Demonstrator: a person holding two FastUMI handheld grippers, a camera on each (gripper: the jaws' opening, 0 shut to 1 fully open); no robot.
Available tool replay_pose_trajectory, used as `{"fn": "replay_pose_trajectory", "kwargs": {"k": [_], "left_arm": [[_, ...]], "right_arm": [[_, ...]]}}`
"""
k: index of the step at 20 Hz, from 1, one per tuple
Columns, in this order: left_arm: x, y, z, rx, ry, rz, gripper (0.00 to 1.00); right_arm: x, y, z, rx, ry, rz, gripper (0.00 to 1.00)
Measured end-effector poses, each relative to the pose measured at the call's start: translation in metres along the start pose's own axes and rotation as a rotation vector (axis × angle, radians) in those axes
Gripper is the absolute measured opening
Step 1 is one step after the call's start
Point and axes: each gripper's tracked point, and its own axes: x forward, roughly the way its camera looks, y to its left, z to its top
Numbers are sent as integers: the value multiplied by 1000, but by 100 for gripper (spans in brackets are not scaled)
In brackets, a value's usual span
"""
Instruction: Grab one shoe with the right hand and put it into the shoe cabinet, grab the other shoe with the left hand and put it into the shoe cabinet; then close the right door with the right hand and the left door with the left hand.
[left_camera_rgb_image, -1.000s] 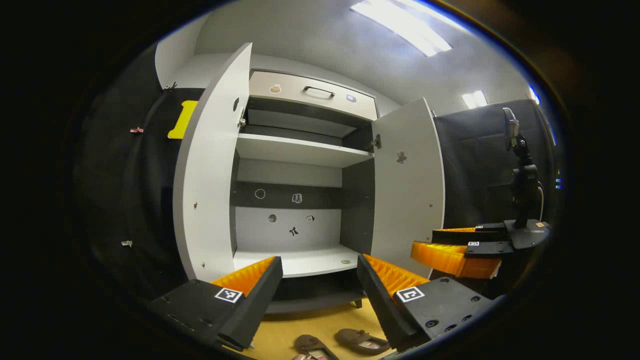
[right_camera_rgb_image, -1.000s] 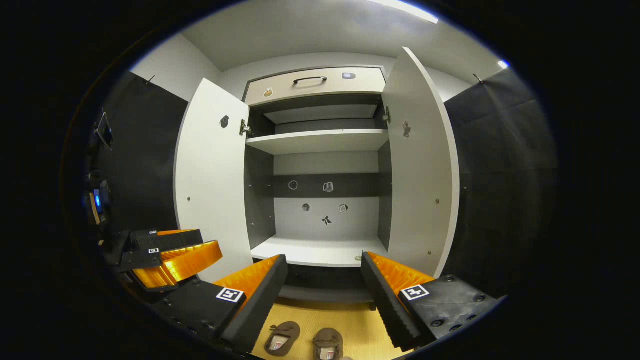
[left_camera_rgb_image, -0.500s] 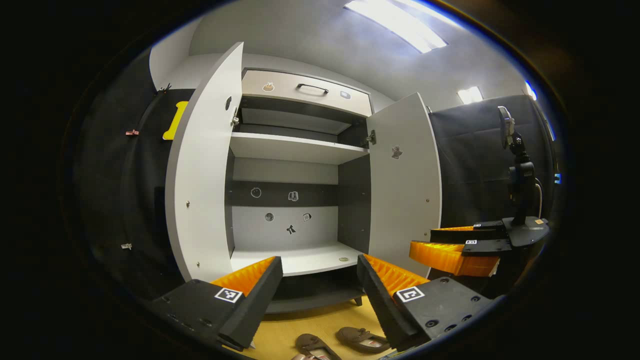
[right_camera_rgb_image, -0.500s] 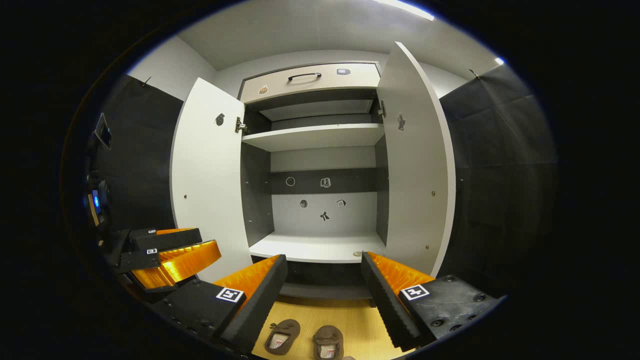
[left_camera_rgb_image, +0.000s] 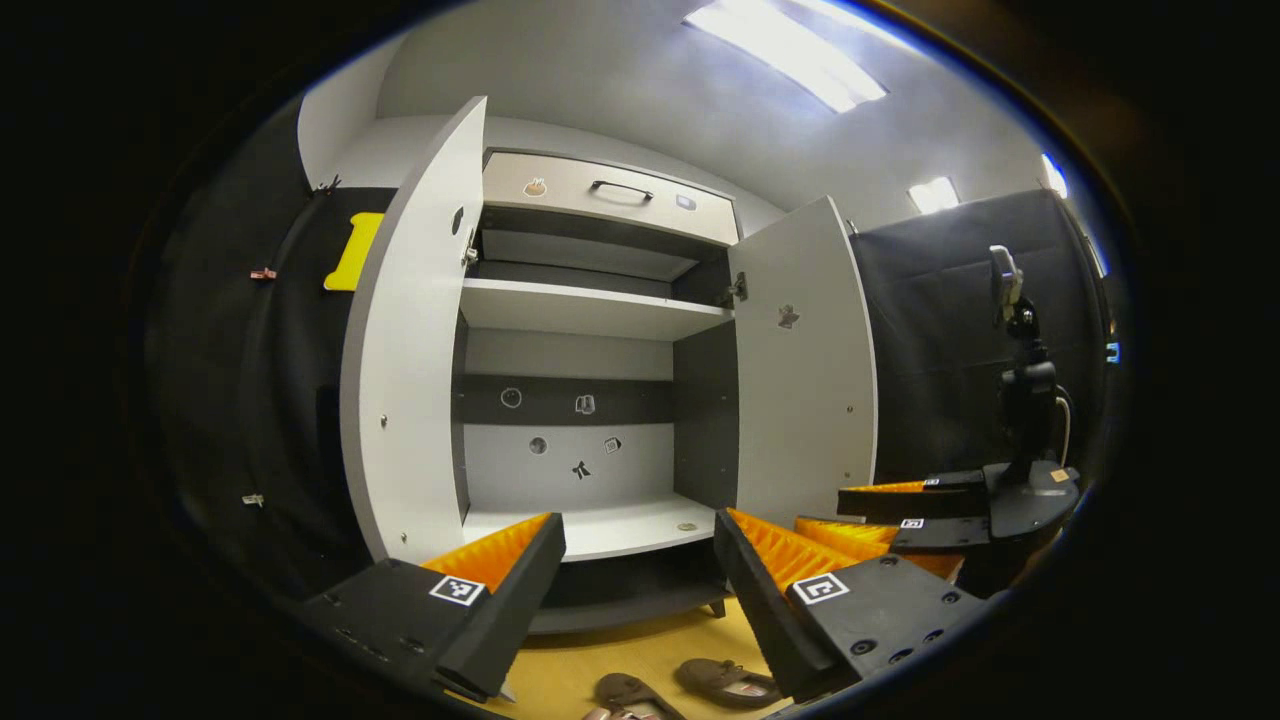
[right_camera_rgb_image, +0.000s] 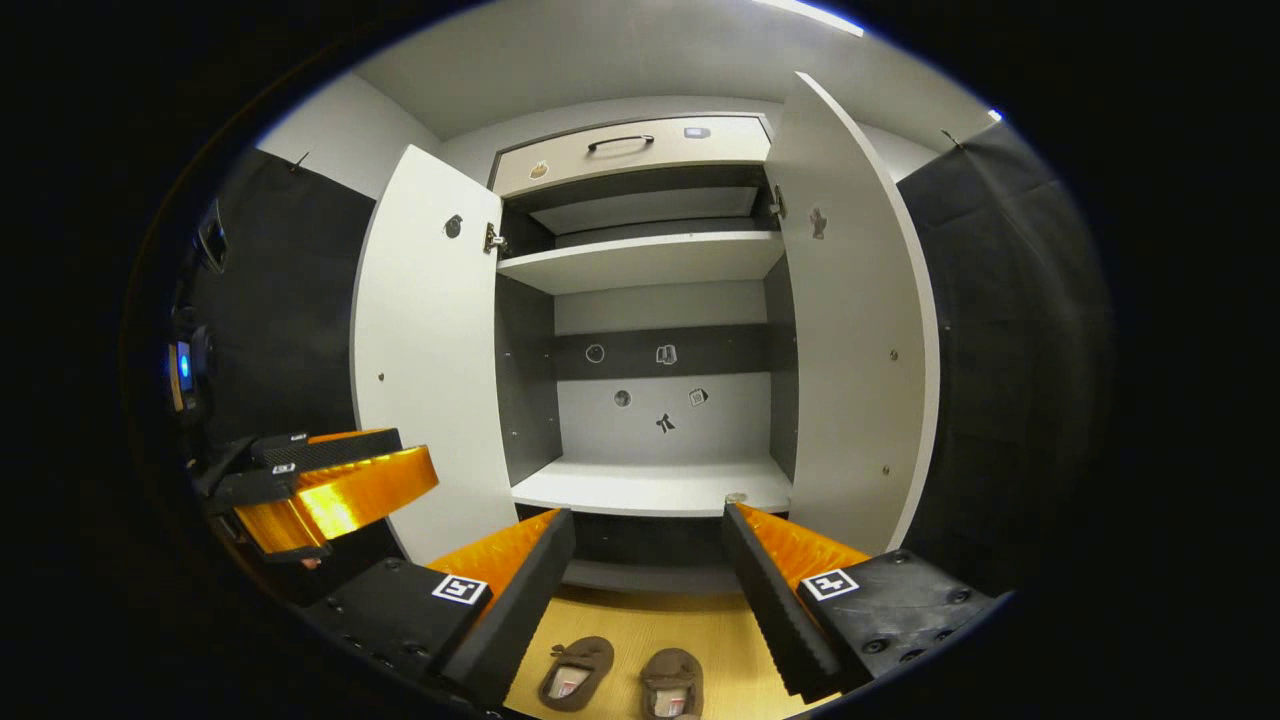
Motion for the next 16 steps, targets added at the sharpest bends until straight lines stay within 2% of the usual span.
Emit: {"fn": "replay_pose_trajectory", "kwargs": {"k": [6, 16], "left_arm": [[-4, 3, -5, -7, -4, -33, 95], [-5, 22, -30, -32, 48, -39, 95]], "right_arm": [[7, -10, -83, -59, 127, -68, 98], [6, -11, -279, 21, 524, -79, 98]]}}
